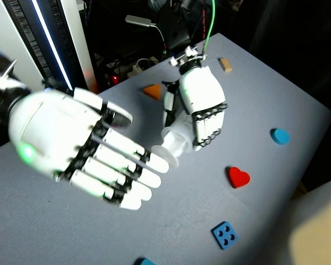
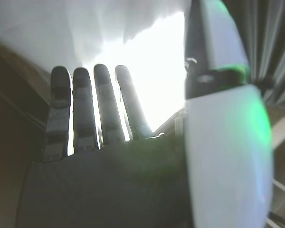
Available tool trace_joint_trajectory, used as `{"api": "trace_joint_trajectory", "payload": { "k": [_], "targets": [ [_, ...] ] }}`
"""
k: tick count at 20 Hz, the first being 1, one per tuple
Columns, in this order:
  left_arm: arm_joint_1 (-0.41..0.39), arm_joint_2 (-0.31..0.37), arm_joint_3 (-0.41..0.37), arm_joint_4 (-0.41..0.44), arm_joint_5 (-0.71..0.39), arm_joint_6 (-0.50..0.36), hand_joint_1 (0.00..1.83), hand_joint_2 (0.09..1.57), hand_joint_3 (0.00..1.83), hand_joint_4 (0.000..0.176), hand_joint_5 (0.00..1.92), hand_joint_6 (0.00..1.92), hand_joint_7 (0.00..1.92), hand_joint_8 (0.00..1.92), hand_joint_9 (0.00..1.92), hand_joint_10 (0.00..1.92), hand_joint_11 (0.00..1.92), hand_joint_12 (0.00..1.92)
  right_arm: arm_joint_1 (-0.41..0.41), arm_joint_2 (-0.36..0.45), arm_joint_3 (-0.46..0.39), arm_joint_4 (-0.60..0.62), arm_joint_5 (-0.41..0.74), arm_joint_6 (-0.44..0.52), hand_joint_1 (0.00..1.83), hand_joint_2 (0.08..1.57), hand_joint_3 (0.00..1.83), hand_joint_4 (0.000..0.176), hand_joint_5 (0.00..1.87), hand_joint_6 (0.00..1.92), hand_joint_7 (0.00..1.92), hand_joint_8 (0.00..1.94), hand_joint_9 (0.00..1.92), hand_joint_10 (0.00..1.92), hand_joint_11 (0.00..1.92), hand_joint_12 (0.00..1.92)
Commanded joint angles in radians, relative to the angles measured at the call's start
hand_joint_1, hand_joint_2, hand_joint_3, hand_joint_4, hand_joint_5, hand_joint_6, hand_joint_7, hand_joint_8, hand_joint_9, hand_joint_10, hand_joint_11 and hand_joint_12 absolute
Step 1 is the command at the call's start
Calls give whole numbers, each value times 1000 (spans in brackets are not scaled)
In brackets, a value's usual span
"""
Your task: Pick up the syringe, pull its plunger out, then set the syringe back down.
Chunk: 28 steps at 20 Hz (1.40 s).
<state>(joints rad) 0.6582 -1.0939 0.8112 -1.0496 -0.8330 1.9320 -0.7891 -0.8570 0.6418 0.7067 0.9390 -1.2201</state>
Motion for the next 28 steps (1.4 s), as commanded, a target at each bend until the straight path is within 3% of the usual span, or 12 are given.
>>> {"api": "trace_joint_trajectory", "payload": {
  "k": [1, 4, 13, 14, 16, 17, 19, 23, 28],
  "targets": [
    [-26, 11, -3, 86, -46, 14, 1378, 1128, 3, 0, 851, 918, 950, 1098, 934, 1260, 899, 1146, -11, 2, 13, -105, 92, 55, 1010, 1048, 8, 0, 204, 7, 215, 9, 161, 4, 0, 526],
    [-64, 31, -7, 95, 8, 50, 1388, 1102, 0, 0, 875, 848, 1018, 997, 1025, 1178, 979, 1097, -60, 3, 71, -275, 93, 238, 1054, 1060, 3, 0, 230, 4, 242, 5, 205, 9, 0, 630],
    [-152, 55, -28, 95, 84, 91, 1387, 1108, 1, 0, 855, 868, 1008, 1019, 1012, 1191, 940, 1087, 6, -21, 123, -293, -62, 455, 1086, 1066, 1, 0, 237, 3, 271, 3, 248, 3, 0, 706],
    [-160, 57, -29, 95, 97, 97, 1483, 1098, 6, 0, 827, 858, 967, 1032, 1007, 1075, 901, 1390, 17, -35, 140, -293, -75, 462, 1096, 1057, 0, 0, 250, 7, 288, 9, 259, 6, 0, 701],
    [-169, 63, -33, 95, 112, 112, 1506, 1112, 0, 0, 784, 900, 933, 1077, 981, 1089, 863, 1496, 27, -70, 191, -293, -96, 476, 1099, 1054, 0, 0, 266, 9, 303, 9, 278, 10, 0, 715],
    [-171, 66, -36, 95, 112, 112, 1404, 1135, 2, 0, 777, 954, 935, 1130, 964, 1237, 877, 1287, 28, -84, 211, -293, -106, 494, 1091, 1053, 0, 0, 260, 4, 301, 6, 278, 8, 0, 720],
    [-172, 70, -40, 115, 116, 111, 1380, 1135, 1, 0, 790, 944, 947, 1125, 974, 1249, 919, 1139, 28, -106, 247, -296, -137, 550, 1087, 1056, 0, 0, 259, 2, 293, 1, 262, 2, 0, 701],
    [-170, 72, -45, 117, 118, 110, 1380, 1131, 1, 0, 818, 916, 948, 1129, 968, 1254, 910, 1134, 28, -109, 254, -359, -152, 578, 1080, 1046, 0, 0, 263, 2, 299, 2, 283, 6, 0, 751],
    [-181, 74, -41, 117, 120, 108, 1382, 1124, 0, 0, 822, 912, 972, 1076, 988, 1230, 919, 1119, 44, -112, 249, -388, -202, 595, 1082, 1047, 0, 0, 237, 1, 269, 3, 243, 0, 0, 674]
  ]
}}
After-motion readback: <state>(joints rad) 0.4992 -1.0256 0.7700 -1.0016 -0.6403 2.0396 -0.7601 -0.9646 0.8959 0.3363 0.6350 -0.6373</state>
